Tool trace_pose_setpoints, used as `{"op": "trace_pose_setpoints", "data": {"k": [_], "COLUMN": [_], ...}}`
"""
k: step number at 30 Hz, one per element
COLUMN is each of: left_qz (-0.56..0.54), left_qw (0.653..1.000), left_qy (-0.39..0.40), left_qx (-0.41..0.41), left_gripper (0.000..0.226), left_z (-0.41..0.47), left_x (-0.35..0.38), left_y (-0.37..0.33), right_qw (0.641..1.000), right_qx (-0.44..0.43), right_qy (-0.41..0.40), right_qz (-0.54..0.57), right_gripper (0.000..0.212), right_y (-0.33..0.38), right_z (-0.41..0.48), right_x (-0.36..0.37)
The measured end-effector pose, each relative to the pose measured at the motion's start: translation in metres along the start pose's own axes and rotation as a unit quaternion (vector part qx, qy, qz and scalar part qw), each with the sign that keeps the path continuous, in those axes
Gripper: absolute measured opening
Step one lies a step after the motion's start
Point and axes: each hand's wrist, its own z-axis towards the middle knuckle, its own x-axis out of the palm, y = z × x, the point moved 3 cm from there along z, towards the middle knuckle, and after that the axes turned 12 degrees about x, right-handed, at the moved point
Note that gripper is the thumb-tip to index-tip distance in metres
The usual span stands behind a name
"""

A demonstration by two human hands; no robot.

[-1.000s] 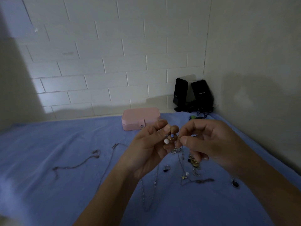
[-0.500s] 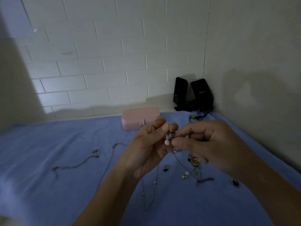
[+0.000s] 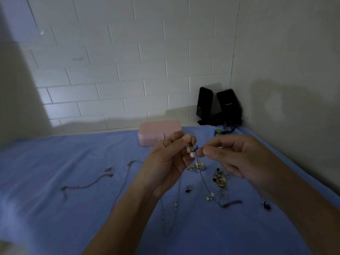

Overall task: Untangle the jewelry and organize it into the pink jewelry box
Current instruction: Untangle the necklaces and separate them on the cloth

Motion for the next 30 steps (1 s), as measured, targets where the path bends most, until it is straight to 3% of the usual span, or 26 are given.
{"op": "trace_pose_setpoints", "data": {"k": [3, 11, 18, 20, 25, 30], "left_qz": [0.043, 0.108, 0.126, 0.134, 0.177, 0.236], "left_qw": [0.999, 0.992, 0.988, 0.987, 0.974, 0.956], "left_qy": [-0.016, -0.055, -0.068, -0.073, -0.092, -0.09], "left_qx": [0.018, 0.034, 0.048, 0.058, 0.108, 0.147], "left_gripper": [0.003, 0.02, 0.026, 0.028, 0.034, 0.037], "left_z": [0.001, 0.002, 0.002, 0.002, 0.002, -0.001], "left_x": [0.0, -0.004, -0.006, -0.007, -0.007, -0.004], "left_y": [-0.003, -0.002, -0.006, -0.006, -0.009, -0.011], "right_qw": [1.0, 0.995, 0.989, 0.991, 0.996, 0.968], "right_qx": [0.014, 0.038, 0.097, 0.101, 0.01, -0.092], "right_qy": [-0.003, 0.065, 0.081, 0.067, -0.041, -0.115], "right_qz": [-0.012, -0.061, 0.082, 0.058, -0.075, -0.203], "right_gripper": [0.022, 0.023, 0.022, 0.02, 0.017, 0.014], "right_y": [-0.005, -0.016, -0.021, -0.019, -0.012, -0.019], "right_z": [0.002, 0.007, 0.009, 0.008, 0.007, 0.009], "right_x": [-0.002, 0.001, 0.001, 0.001, -0.001, -0.001]}}
